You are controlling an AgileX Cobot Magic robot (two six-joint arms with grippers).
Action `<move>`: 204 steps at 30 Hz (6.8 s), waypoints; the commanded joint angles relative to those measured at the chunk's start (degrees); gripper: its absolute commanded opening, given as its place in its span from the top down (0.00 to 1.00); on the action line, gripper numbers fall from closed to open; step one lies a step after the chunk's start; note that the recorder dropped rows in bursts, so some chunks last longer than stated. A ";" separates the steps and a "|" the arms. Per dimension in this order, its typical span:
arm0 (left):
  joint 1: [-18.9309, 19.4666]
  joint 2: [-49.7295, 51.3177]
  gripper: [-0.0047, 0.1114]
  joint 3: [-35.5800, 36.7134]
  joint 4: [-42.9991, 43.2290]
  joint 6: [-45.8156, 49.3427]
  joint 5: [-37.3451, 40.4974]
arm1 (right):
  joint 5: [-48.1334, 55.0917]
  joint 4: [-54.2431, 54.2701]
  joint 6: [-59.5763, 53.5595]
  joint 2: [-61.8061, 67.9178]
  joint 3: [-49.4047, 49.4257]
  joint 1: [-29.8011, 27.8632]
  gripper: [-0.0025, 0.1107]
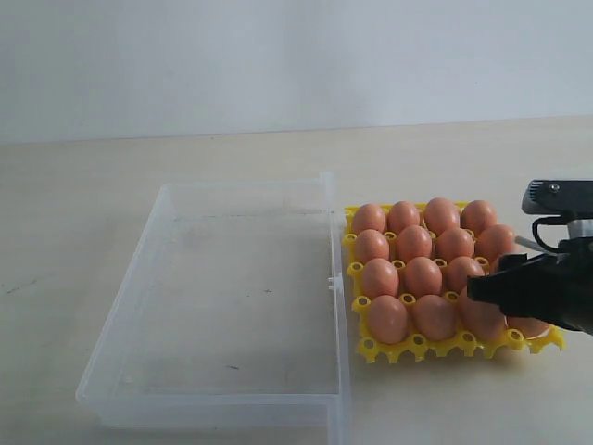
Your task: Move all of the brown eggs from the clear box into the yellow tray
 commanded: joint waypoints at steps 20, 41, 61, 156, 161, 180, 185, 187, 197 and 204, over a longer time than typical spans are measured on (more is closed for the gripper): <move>-0.08 0.04 0.96 -0.23 0.08 -0.25 -0.77 | 22.81 0.74 -7.26 -57.74 -0.67 -0.30 0.98; -0.08 0.04 0.96 -0.23 0.08 -0.25 -0.77 | 21.95 -4.92 -14.45 -59.45 5.43 -0.30 0.98; -0.08 0.04 0.96 -0.23 0.08 -0.25 -0.77 | 30.77 -6.73 -14.45 -75.51 16.61 -16.17 0.98; -0.08 0.04 0.96 -0.23 0.08 -0.25 -0.77 | 39.27 -54.38 41.16 -79.15 20.93 -21.82 0.98; -0.08 0.04 0.96 -0.23 0.08 -0.25 -0.77 | 39.17 -54.38 43.45 -81.04 20.93 -21.82 0.98; -0.08 0.04 0.96 -0.23 0.08 -0.25 -0.77 | 39.27 -54.38 44.38 -82.66 20.93 -21.82 0.98; -0.08 0.04 0.96 -0.23 0.08 -0.25 -0.77 | 39.52 -54.38 44.38 -82.66 20.93 -21.82 0.98; -0.08 0.04 0.96 -0.23 0.08 -0.25 -0.77 | 40.16 -54.17 44.38 -82.66 20.93 -21.82 0.98; -0.08 0.04 0.96 -0.23 0.08 -0.25 -0.77 | 40.16 -54.17 44.38 -82.66 20.93 -21.82 0.98; -0.08 0.04 0.96 -0.23 0.08 -0.25 -0.77 | 40.56 -54.17 44.38 -82.66 20.93 -21.82 0.98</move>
